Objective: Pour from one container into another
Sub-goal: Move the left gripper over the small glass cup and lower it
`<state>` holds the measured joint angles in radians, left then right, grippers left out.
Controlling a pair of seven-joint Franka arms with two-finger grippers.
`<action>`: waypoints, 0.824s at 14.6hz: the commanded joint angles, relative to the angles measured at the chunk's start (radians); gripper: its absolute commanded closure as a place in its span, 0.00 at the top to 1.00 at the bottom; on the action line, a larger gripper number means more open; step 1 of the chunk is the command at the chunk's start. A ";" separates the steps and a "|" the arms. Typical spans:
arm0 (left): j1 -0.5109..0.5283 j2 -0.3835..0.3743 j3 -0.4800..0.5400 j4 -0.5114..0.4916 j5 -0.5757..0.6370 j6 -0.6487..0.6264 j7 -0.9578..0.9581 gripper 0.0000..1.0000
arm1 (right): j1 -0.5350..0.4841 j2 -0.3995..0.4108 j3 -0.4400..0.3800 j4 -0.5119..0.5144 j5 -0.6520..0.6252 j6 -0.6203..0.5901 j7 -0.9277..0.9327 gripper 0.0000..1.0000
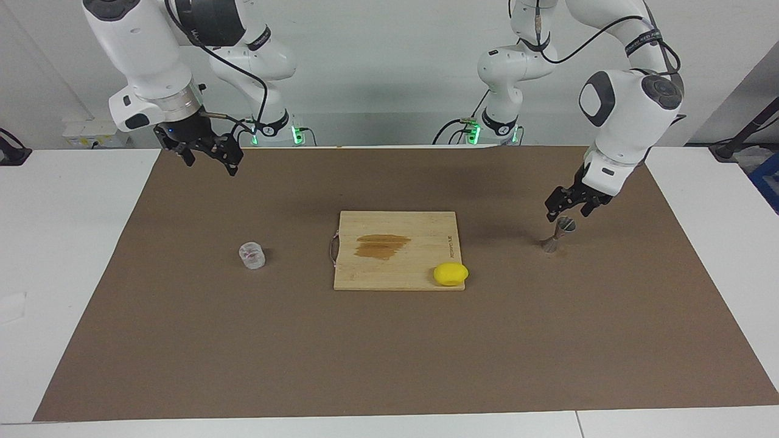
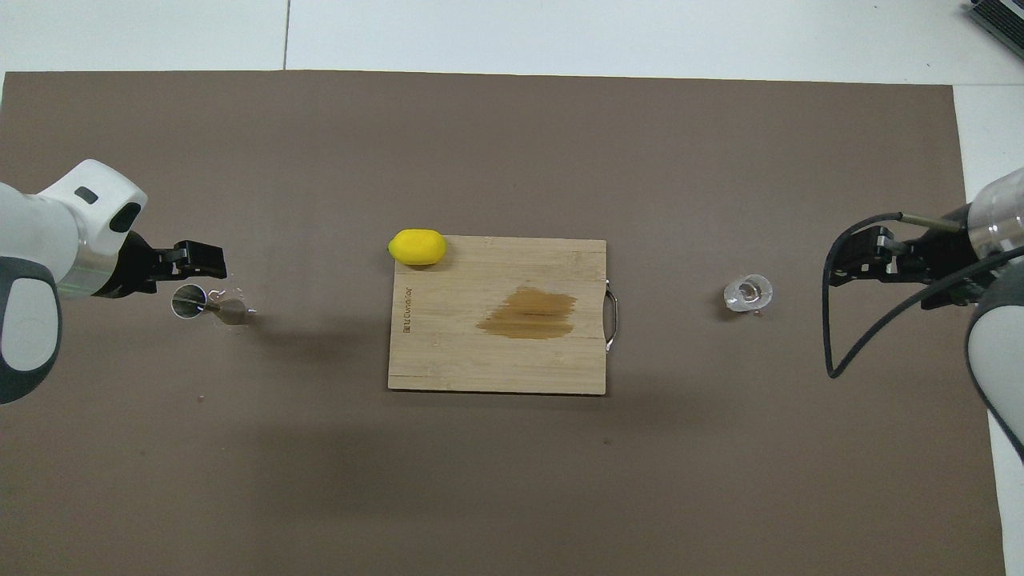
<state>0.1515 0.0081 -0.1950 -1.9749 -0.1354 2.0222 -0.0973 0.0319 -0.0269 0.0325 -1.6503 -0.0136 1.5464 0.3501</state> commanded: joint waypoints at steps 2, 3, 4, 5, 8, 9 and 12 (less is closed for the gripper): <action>0.051 0.105 0.006 0.186 -0.084 -0.106 0.268 1.00 | -0.014 -0.024 0.004 -0.026 0.023 0.011 -0.016 1.00; 0.063 0.119 0.006 0.214 -0.114 -0.126 0.334 1.00 | -0.014 -0.024 0.004 -0.026 0.023 0.011 -0.016 1.00; 0.074 0.136 0.008 0.232 -0.127 -0.134 0.378 1.00 | -0.014 -0.024 0.004 -0.026 0.023 0.011 -0.016 1.00; 0.089 0.156 0.006 0.241 -0.127 -0.134 0.401 1.00 | -0.014 -0.024 0.004 -0.026 0.023 0.011 -0.016 1.00; 0.100 0.222 0.006 0.310 -0.155 -0.155 0.526 1.00 | -0.014 -0.024 0.004 -0.026 0.023 0.011 -0.016 1.00; 0.100 0.252 0.009 0.347 -0.144 -0.195 0.659 1.00 | -0.014 -0.024 0.004 -0.026 0.023 0.011 -0.016 1.00; 0.126 0.322 0.008 0.399 -0.150 -0.259 0.982 1.00 | -0.014 -0.024 0.004 -0.026 0.023 0.011 -0.016 1.00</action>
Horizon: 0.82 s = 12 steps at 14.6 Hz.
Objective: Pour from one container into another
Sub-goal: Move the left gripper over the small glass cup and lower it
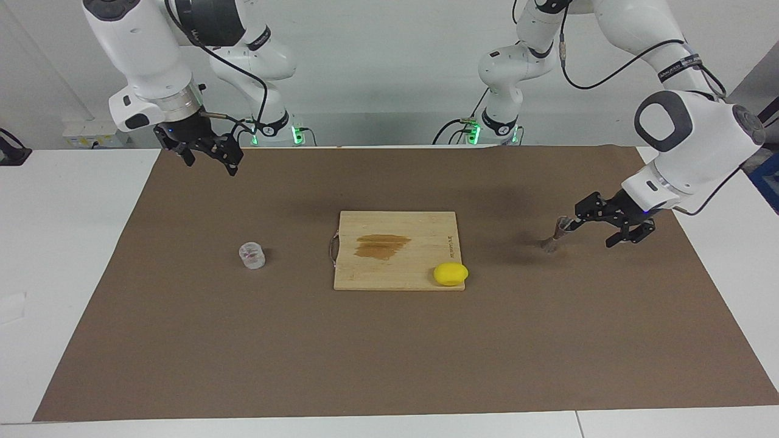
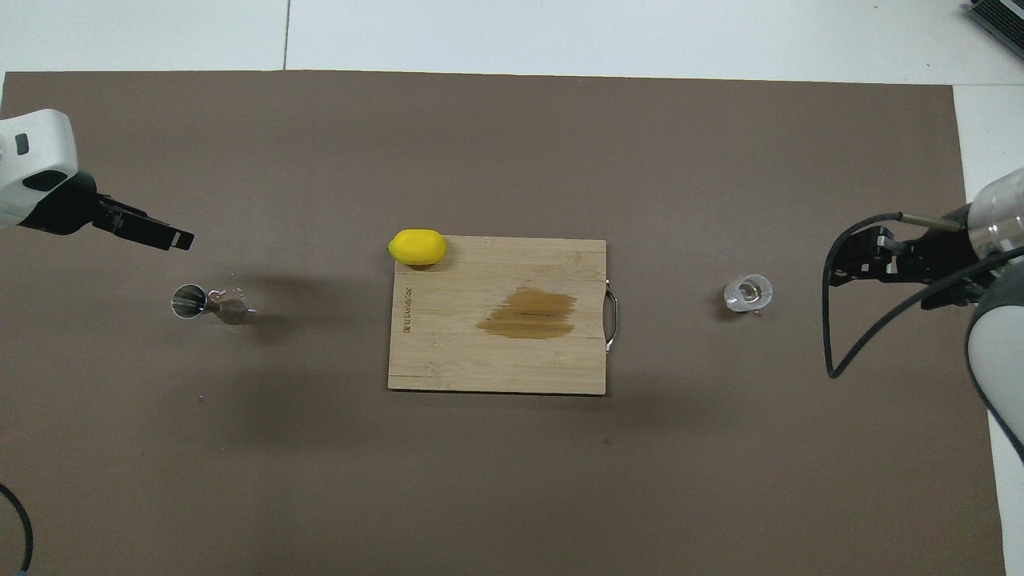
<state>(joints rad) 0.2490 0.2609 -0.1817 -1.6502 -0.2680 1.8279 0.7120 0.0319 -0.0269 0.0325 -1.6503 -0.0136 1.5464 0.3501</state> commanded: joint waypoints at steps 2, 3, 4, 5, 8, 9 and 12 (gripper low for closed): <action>0.033 0.084 -0.001 0.082 -0.011 -0.076 0.288 1.00 | -0.014 -0.024 0.004 -0.026 0.023 0.011 -0.016 1.00; 0.047 0.093 0.001 0.084 -0.011 -0.079 0.370 1.00 | -0.014 -0.024 0.004 -0.026 0.023 0.011 -0.016 1.00; 0.053 0.115 0.001 0.104 0.015 -0.078 0.486 1.00 | -0.014 -0.024 0.004 -0.026 0.023 0.011 -0.016 1.00; 0.059 0.132 -0.001 0.128 0.048 -0.084 0.594 1.00 | -0.014 -0.024 0.004 -0.026 0.023 0.011 -0.016 1.00; 0.114 0.164 -0.001 0.158 -0.002 -0.140 0.659 1.00 | -0.014 -0.024 0.004 -0.026 0.023 0.011 -0.016 1.00; 0.134 0.167 -0.002 0.158 -0.046 -0.147 0.669 1.00 | -0.014 -0.024 0.004 -0.026 0.023 0.011 -0.016 1.00; 0.196 0.179 -0.005 0.141 -0.218 -0.180 0.762 1.00 | -0.014 -0.024 0.004 -0.026 0.023 0.011 -0.016 1.00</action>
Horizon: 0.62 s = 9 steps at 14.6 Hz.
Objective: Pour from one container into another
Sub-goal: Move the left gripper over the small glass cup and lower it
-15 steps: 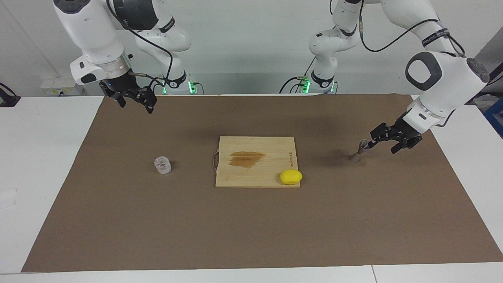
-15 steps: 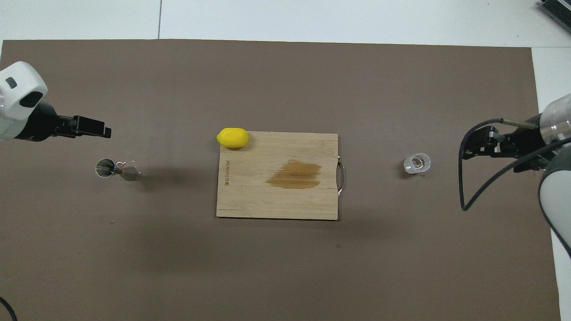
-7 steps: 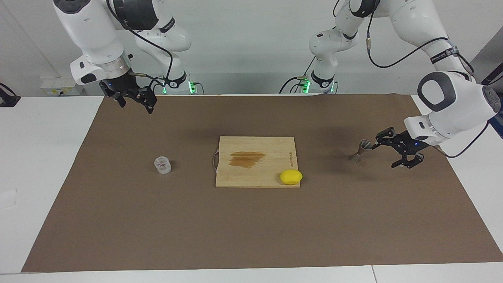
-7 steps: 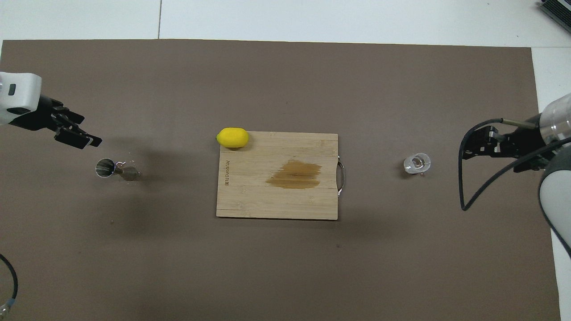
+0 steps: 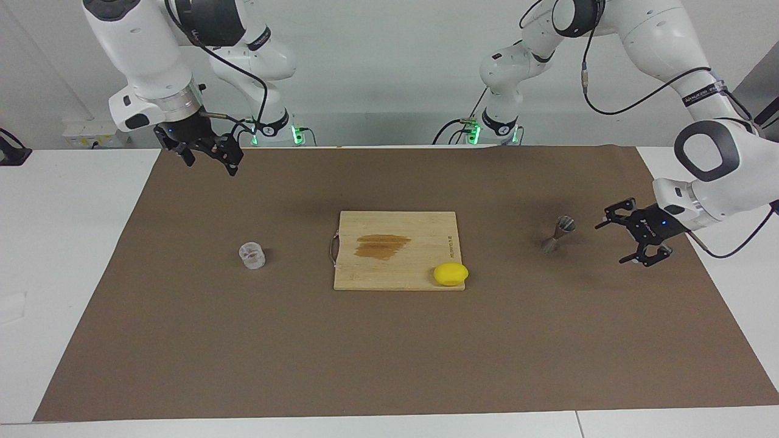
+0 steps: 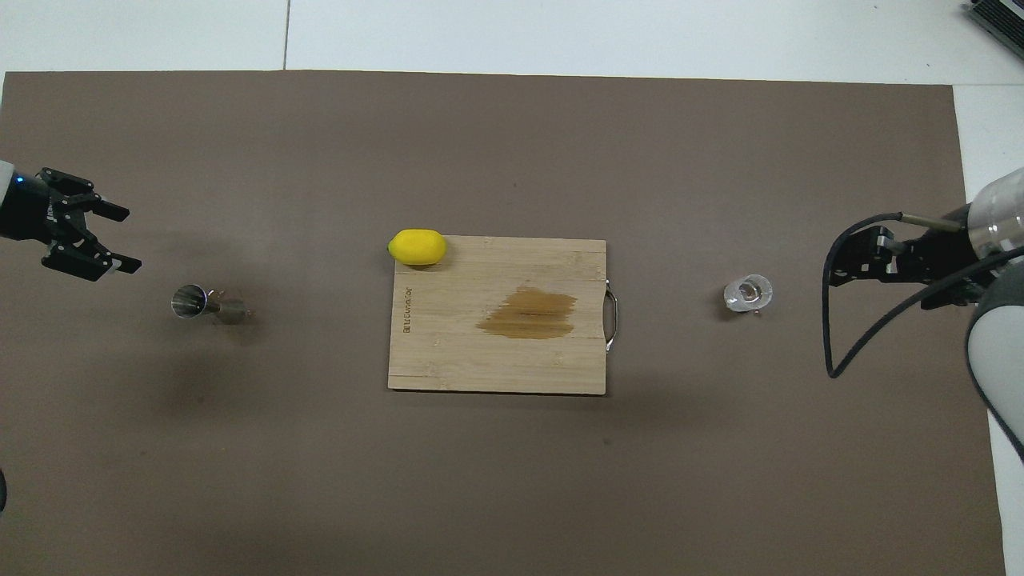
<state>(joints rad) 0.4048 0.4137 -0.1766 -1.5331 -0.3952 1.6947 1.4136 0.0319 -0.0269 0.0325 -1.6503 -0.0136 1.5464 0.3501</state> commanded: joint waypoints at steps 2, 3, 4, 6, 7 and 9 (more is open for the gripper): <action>0.074 0.039 -0.014 0.019 -0.158 -0.079 0.088 1.00 | -0.014 -0.024 0.004 -0.026 0.023 0.011 -0.016 1.00; 0.094 0.039 -0.014 -0.002 -0.222 -0.102 0.108 1.00 | -0.014 -0.024 0.004 -0.026 0.023 0.011 -0.016 1.00; 0.110 0.039 -0.014 -0.025 -0.279 -0.124 0.154 1.00 | -0.014 -0.024 0.004 -0.026 0.023 0.011 -0.016 1.00; 0.132 0.028 -0.014 -0.108 -0.339 -0.138 0.261 1.00 | -0.014 -0.024 0.004 -0.026 0.023 0.011 -0.016 1.00; 0.149 0.033 -0.014 -0.136 -0.376 -0.170 0.278 1.00 | -0.014 -0.024 0.004 -0.026 0.023 0.011 -0.016 1.00; 0.160 0.071 -0.008 -0.144 -0.439 -0.213 0.329 1.00 | -0.014 -0.024 0.004 -0.026 0.023 0.011 -0.016 1.00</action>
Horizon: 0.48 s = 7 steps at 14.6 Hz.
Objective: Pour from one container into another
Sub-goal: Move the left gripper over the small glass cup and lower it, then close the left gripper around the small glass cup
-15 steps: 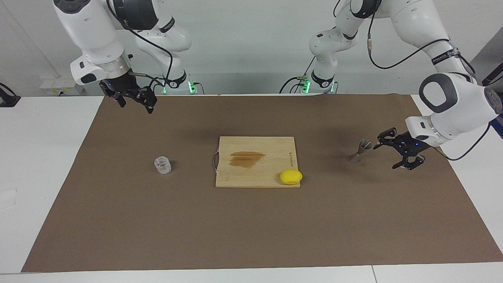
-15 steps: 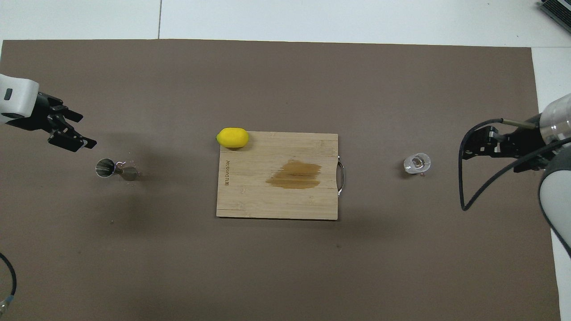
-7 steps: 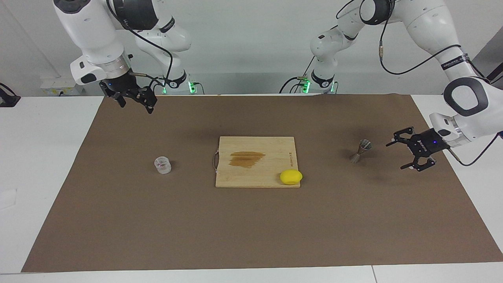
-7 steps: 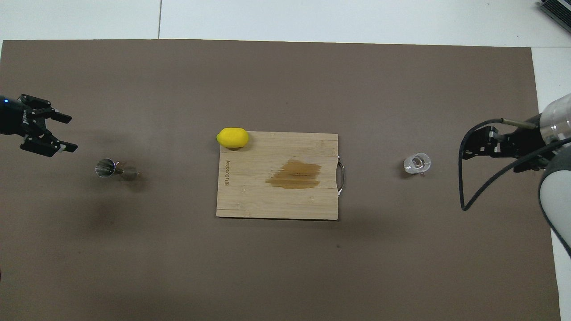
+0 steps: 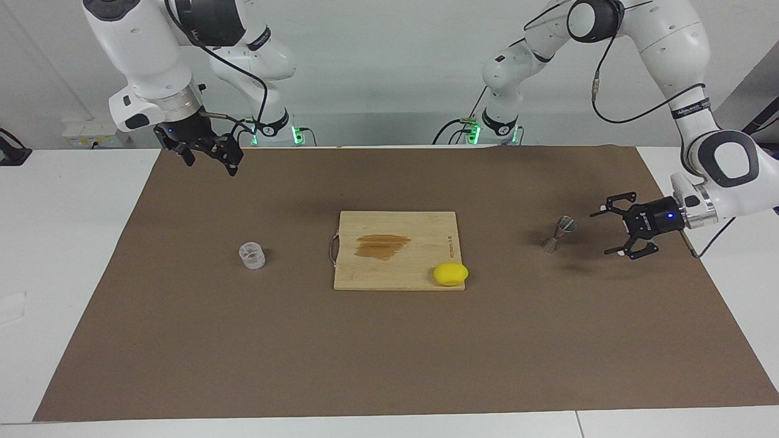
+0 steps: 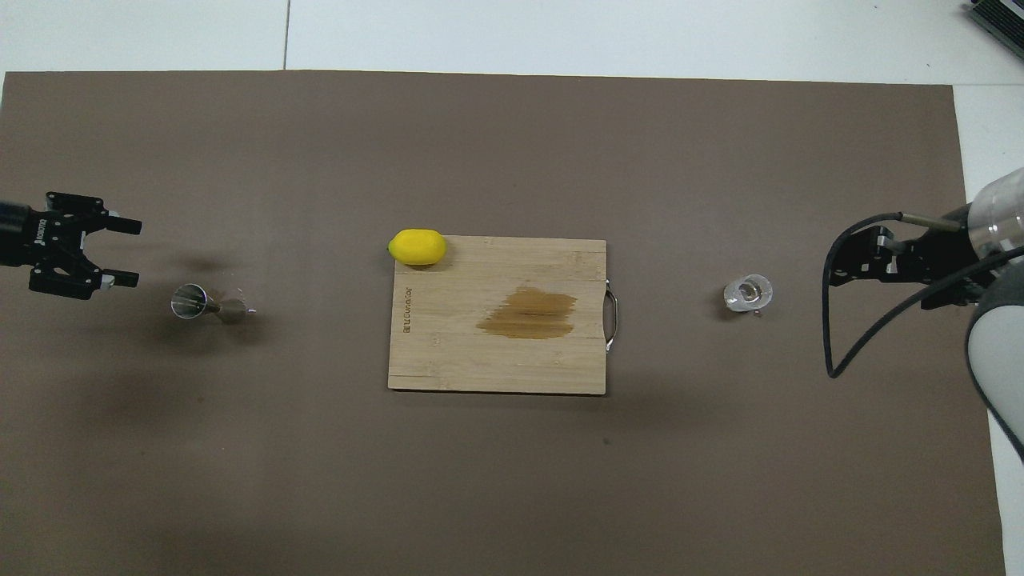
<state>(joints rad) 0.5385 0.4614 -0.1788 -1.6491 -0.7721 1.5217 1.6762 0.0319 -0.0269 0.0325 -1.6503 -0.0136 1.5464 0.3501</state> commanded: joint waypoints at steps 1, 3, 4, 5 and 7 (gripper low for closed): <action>0.043 0.031 -0.007 -0.050 -0.072 -0.041 0.083 1.00 | -0.014 -0.024 0.004 -0.026 0.023 0.011 -0.016 1.00; 0.049 0.042 -0.007 -0.101 -0.146 -0.050 0.108 1.00 | -0.014 -0.024 0.004 -0.026 0.023 0.011 -0.016 1.00; 0.049 0.063 -0.005 -0.104 -0.170 -0.076 0.122 1.00 | -0.014 -0.024 0.004 -0.026 0.023 0.011 -0.016 1.00; 0.049 0.088 -0.007 -0.104 -0.180 -0.090 0.123 1.00 | -0.014 -0.024 0.004 -0.026 0.023 0.011 -0.016 1.00; 0.066 0.126 -0.007 -0.104 -0.196 -0.103 0.125 1.00 | -0.014 -0.024 0.004 -0.026 0.023 0.011 -0.016 1.00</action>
<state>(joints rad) 0.5751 0.5506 -0.1783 -1.7521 -0.9352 1.4529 1.7750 0.0319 -0.0269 0.0325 -1.6503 -0.0136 1.5464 0.3501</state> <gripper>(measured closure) 0.000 0.000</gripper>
